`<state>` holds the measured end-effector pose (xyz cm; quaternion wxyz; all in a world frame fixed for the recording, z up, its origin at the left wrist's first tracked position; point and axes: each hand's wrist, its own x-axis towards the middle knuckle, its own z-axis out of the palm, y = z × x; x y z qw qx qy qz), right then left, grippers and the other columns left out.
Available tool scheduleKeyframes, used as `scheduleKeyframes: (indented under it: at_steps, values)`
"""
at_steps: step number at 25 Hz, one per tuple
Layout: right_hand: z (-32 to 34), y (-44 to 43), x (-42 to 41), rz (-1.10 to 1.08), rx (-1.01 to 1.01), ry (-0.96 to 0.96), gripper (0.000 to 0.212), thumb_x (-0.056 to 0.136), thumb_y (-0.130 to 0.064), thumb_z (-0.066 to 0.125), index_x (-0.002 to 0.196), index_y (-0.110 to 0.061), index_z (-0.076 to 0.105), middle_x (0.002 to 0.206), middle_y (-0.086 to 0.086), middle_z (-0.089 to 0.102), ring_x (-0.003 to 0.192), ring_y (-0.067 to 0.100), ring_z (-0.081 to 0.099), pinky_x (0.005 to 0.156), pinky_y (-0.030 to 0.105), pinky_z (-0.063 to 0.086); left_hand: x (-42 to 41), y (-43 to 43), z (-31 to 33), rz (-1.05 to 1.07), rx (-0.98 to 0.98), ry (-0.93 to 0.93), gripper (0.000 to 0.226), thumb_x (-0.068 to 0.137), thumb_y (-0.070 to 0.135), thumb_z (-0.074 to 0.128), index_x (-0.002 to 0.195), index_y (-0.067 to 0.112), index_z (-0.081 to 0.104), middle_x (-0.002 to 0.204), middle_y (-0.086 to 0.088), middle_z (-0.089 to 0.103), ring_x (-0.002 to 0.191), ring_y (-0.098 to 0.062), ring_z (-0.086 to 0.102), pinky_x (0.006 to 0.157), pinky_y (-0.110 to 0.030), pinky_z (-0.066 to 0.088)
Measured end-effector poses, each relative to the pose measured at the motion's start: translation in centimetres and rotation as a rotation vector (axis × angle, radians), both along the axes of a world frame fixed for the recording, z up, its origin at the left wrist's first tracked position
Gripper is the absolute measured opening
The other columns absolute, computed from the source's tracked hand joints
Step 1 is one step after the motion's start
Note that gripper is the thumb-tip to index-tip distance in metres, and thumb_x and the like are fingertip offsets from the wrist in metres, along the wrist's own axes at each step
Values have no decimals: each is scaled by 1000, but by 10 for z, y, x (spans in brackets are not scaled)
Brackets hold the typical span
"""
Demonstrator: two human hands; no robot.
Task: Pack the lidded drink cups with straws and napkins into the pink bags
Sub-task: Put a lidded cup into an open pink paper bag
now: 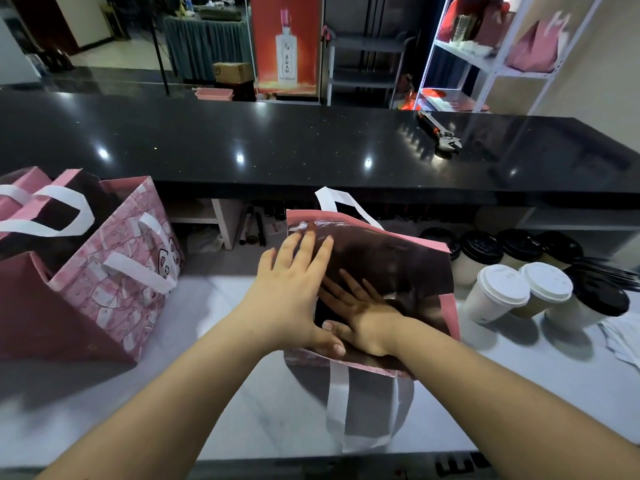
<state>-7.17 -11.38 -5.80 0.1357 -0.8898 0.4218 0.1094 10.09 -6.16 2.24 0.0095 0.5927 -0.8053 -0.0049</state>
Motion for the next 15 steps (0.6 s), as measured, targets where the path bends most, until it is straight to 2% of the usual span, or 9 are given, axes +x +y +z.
scheduleKeyframes:
  at_steps: [3, 5, 7, 8, 12, 15]
  values:
    - [25, -8, 2, -5, 50, 45, 70, 95, -60, 32, 150, -39, -7, 158, -15, -16, 145, 16, -19, 119, 45, -3, -4, -2, 4, -6, -30, -35, 137, 58, 85, 58, 150, 20, -19, 160, -5, -15, 145, -25, -20, 117, -51, 6]
    - [56, -15, -1, -36, 12, -28, 74, 91, -56, 48, 152, -35, 12, 160, -9, 10, 147, 18, 8, 118, 38, 15, -5, -4, 9, -13, -52, -71, 130, 61, 86, 54, 151, 20, -12, 161, -6, -6, 146, -26, -12, 116, -51, 10]
    - [89, -19, -9, -64, -95, -95, 68, 87, -49, 60, 146, -32, 32, 149, -4, 39, 136, 20, 37, 108, 35, 35, -3, -7, 19, -24, -75, -98, 119, 64, 84, 52, 152, 20, 4, 159, -5, 10, 145, -28, 3, 114, -49, 17]
    - [103, -19, -16, -76, -147, -110, 64, 86, -46, 62, 143, -33, 38, 143, -5, 46, 130, 18, 44, 104, 36, 40, -3, -11, 25, -33, -88, -96, 111, 67, 83, 52, 150, 21, 14, 155, -3, 21, 143, -27, 12, 113, -47, 21]
    - [143, -12, -51, -128, -328, -168, 49, 85, -40, 64, 132, -36, 51, 129, -10, 57, 120, 17, 49, 98, 39, 44, -18, -36, 55, -53, -133, -28, 68, 81, 69, 51, 135, 28, 43, 132, 3, 51, 123, -24, 42, 96, -40, 36]
    - [151, -5, -81, -187, -418, -179, 43, 85, -35, 65, 127, -32, 56, 122, -11, 60, 116, 16, 48, 96, 35, 42, -50, -51, 70, -76, -175, -9, 49, 87, 58, 51, 126, 29, 53, 120, 2, 57, 114, -23, 47, 90, -36, 38]
